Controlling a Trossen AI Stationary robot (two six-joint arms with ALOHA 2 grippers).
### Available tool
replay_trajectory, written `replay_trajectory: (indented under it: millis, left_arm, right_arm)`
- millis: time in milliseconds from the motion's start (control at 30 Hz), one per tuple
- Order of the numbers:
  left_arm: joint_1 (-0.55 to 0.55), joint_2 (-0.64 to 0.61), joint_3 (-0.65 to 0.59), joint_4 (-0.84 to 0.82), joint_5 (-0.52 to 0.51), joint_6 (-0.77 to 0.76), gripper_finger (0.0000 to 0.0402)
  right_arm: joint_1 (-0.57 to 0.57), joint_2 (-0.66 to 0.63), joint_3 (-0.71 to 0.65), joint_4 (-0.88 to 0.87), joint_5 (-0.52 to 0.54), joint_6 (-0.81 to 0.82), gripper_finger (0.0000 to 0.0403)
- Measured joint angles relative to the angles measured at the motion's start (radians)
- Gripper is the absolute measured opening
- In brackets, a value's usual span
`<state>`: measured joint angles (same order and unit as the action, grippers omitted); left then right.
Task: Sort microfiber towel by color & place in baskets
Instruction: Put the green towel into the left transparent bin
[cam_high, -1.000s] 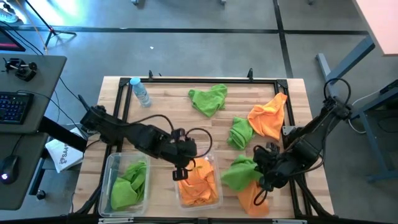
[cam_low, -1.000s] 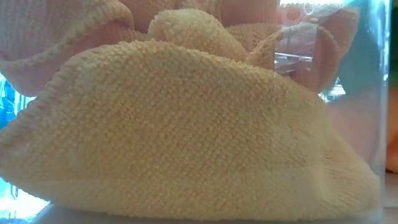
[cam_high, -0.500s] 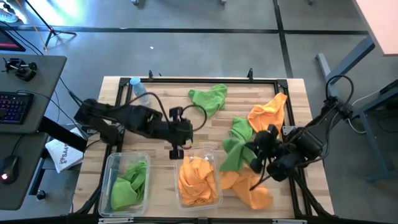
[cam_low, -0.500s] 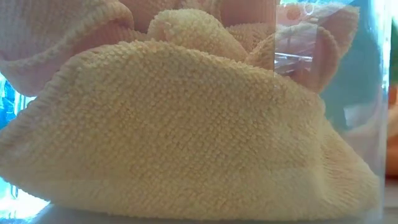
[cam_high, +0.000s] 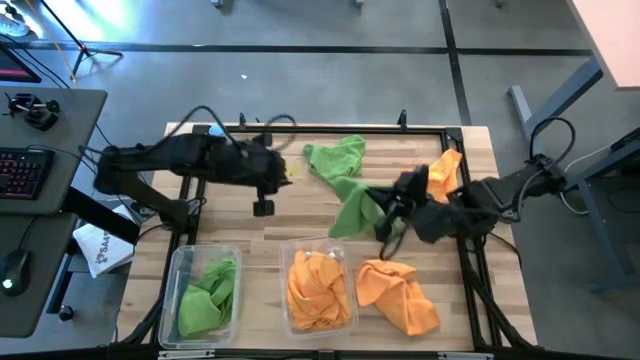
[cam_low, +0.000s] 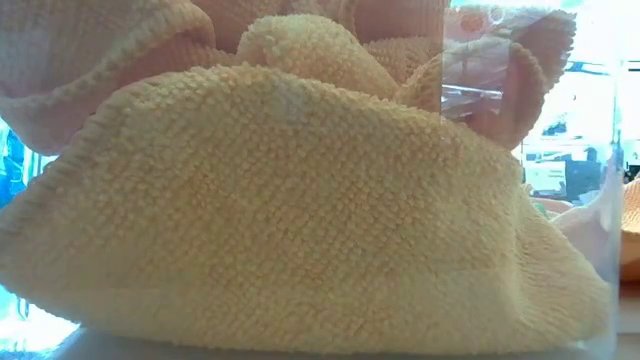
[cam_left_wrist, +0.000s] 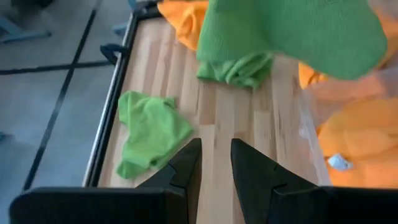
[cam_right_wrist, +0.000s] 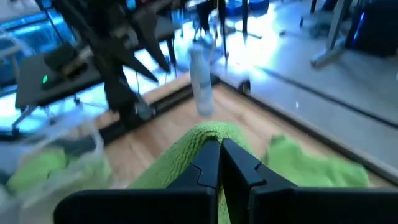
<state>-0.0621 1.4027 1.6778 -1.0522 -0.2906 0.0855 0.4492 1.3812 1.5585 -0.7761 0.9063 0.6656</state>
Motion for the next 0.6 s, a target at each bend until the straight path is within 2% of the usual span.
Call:
replay_trajectory:
  millis: [133,267,433,600]
  left_arm:
    - [0.056,-0.113,-0.144,0.169,0.06,-0.02,0.0076]
    - [0.086,-0.167,-0.241,0.311,0.079,-0.054,0.0076]
    - [0.096,-0.146,-0.259,0.362,0.079,-0.048,0.0086]
    - [0.096,-0.108,-0.259,0.421,0.104,-0.102,0.0128]
  right_arm:
    - [-0.081,0.033,0.0,0.159,-0.058,-0.148,0.0]
    - [-0.158,0.068,0.0,0.226,-0.164,-0.194,0.0]
    - [-0.236,0.125,0.0,0.284,-0.293,-0.2,0.0]
    - [-0.287,0.181,0.0,0.333,-0.44,-0.203,0.0]
